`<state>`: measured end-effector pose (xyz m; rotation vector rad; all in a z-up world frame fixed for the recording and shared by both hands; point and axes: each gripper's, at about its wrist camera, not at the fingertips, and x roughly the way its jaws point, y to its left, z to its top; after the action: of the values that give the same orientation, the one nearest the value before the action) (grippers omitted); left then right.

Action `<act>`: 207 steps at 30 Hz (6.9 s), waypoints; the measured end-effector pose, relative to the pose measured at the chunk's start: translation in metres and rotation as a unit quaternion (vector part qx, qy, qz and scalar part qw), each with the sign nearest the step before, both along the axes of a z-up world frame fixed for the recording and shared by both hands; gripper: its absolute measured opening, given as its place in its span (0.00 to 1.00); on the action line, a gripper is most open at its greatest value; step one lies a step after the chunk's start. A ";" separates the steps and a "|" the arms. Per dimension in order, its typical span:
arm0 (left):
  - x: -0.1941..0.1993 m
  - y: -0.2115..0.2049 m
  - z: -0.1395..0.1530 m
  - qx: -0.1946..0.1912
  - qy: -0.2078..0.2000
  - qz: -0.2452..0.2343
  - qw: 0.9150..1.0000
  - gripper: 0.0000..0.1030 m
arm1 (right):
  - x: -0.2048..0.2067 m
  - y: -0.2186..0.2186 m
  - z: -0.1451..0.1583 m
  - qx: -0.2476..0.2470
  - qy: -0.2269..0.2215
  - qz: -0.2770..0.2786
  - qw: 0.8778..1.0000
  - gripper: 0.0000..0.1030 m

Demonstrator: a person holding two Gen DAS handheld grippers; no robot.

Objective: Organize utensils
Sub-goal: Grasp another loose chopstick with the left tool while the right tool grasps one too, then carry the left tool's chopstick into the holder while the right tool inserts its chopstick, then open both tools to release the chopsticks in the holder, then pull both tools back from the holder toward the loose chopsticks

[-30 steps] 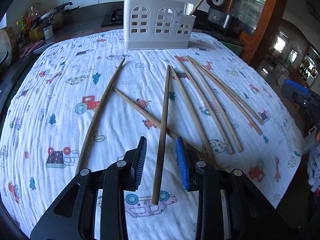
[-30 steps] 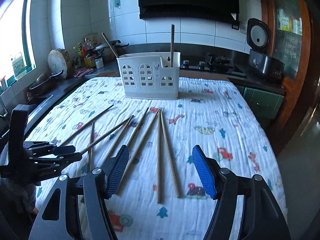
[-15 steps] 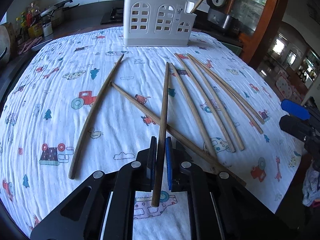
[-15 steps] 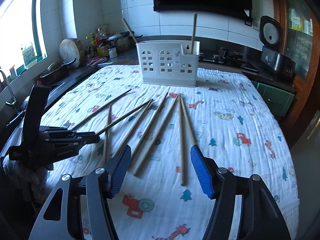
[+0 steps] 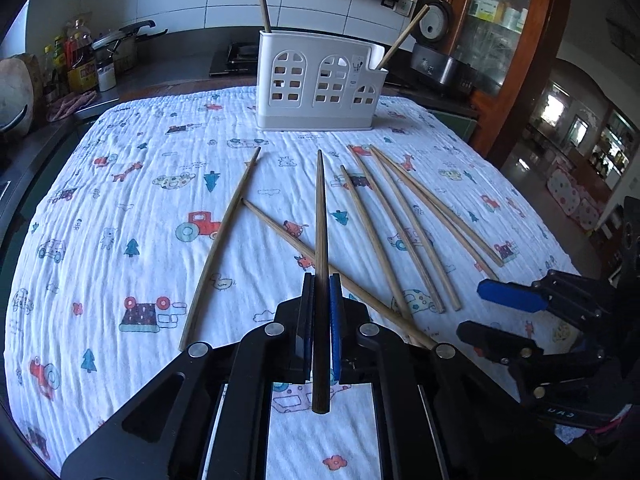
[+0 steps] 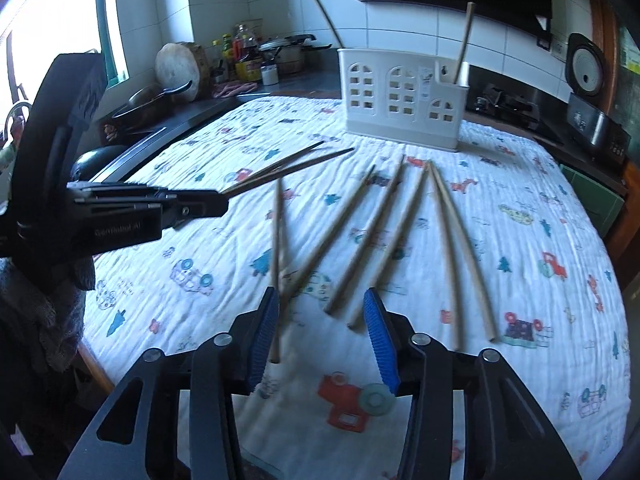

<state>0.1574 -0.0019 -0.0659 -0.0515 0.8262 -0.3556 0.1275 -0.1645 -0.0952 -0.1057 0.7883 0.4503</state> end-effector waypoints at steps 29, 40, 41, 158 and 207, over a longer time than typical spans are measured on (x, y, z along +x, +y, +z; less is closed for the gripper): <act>-0.016 0.026 0.010 -0.019 -0.009 0.014 1.000 0.06 | 0.012 0.049 -0.025 -0.109 -0.010 0.033 0.993 0.08; -0.015 0.026 0.014 -0.016 -0.012 0.013 1.000 0.06 | 0.009 0.027 0.001 -0.035 -0.008 0.028 0.999 0.07; -0.014 0.026 0.015 -0.016 -0.013 0.013 1.000 0.06 | 0.008 0.025 0.005 -0.028 -0.011 0.027 0.999 0.07; 0.174 -0.003 0.173 0.000 -0.126 0.037 0.991 0.58 | 0.214 -0.084 0.227 -0.006 -0.160 -0.111 0.981 0.80; 0.029 0.042 -0.018 0.026 0.004 0.066 0.997 0.62 | 0.035 -0.106 0.032 0.024 -0.049 -0.114 0.992 0.93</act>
<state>0.1865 0.0397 -0.0835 -0.0580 0.8342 -0.2083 0.1621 -0.2703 -0.0635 0.0069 0.6836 0.2450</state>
